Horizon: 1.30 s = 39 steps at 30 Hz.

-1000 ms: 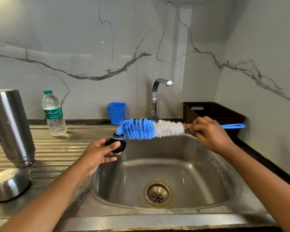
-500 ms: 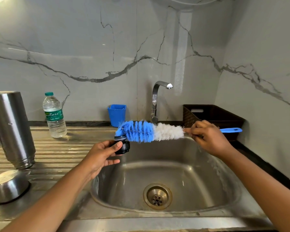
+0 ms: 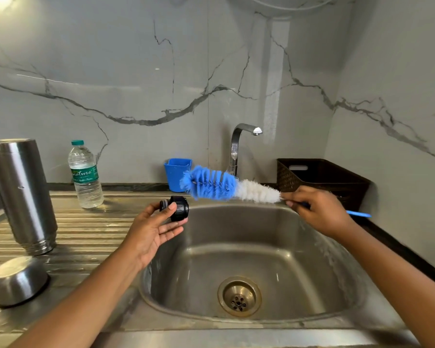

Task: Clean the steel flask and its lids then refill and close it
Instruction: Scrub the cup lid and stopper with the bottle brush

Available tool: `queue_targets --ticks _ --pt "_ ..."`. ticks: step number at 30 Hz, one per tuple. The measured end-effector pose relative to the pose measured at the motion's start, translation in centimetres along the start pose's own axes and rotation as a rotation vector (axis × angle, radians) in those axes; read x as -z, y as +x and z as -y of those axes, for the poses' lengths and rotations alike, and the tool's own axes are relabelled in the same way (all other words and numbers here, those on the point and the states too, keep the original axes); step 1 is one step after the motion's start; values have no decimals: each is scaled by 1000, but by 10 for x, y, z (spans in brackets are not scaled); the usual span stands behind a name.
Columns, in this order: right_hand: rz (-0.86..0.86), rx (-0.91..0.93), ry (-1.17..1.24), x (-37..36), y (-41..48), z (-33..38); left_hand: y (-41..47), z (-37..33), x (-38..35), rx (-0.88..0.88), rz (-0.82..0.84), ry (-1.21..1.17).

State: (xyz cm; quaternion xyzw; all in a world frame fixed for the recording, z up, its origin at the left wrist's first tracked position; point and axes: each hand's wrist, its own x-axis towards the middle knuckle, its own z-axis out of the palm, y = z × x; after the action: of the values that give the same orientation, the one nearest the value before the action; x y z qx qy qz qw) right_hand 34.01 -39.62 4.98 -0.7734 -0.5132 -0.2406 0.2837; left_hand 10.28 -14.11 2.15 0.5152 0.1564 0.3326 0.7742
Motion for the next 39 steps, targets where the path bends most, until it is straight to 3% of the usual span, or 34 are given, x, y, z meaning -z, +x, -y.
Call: queue_targets --ticks 10,18,26,39 --pt "83 17 29 4 0 7 0 2 4 -90 -268 206" --pt "141 -54 -11 7 2 10 2 4 6 -12 -263 187" --pt "59 70 28 -20 -4 30 -2 3 0 -25 -246 161" --pt "33 62 61 -20 -2 23 -2 -3 2 8 -212 110"
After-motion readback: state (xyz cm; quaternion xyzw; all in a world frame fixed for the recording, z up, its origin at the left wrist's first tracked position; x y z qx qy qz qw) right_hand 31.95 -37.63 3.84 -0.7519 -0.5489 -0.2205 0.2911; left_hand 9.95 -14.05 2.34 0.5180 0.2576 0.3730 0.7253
